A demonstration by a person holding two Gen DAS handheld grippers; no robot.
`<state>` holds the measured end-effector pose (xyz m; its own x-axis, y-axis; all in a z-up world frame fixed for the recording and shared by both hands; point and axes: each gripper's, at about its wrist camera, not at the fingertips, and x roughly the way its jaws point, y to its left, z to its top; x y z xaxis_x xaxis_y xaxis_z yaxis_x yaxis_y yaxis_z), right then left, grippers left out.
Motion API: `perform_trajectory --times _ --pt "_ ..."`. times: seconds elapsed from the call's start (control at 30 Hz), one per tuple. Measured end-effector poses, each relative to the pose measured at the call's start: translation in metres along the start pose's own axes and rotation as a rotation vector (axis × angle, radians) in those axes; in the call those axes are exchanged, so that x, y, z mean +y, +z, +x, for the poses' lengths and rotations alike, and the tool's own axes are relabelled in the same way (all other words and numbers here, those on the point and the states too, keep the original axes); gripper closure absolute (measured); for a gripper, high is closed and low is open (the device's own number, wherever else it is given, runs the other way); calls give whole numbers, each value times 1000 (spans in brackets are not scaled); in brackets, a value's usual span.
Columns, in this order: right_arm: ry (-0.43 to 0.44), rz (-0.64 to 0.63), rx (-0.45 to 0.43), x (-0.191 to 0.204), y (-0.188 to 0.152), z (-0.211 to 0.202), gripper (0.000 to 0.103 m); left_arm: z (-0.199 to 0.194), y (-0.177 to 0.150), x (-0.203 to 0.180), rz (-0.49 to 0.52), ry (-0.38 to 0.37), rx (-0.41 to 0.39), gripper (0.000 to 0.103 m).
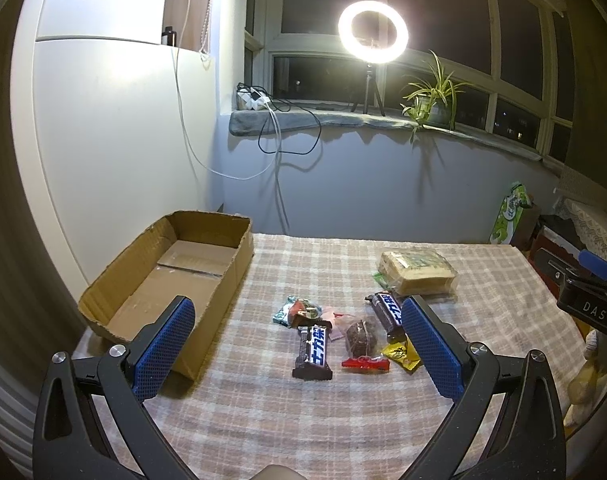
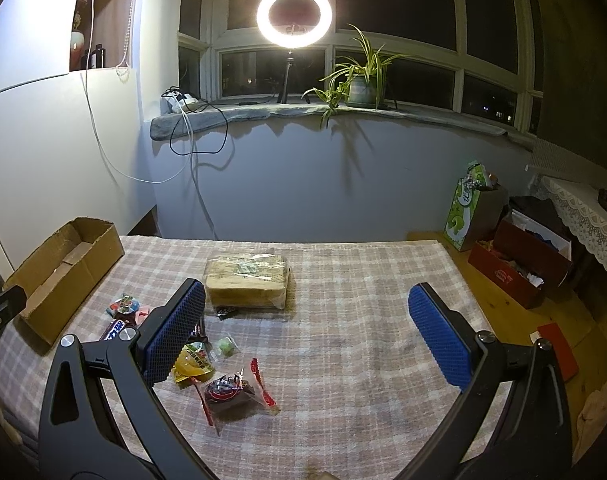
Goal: Organize snacks
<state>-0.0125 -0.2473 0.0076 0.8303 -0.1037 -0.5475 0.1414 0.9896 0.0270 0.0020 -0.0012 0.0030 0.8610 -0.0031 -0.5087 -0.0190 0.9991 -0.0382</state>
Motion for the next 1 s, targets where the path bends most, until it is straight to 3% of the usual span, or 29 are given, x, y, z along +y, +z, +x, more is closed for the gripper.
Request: perform_trajectory --times 1.0 --pt "4 -15 25 -1 -11 -2 0 7 -2 -15 36 -18 18 1"
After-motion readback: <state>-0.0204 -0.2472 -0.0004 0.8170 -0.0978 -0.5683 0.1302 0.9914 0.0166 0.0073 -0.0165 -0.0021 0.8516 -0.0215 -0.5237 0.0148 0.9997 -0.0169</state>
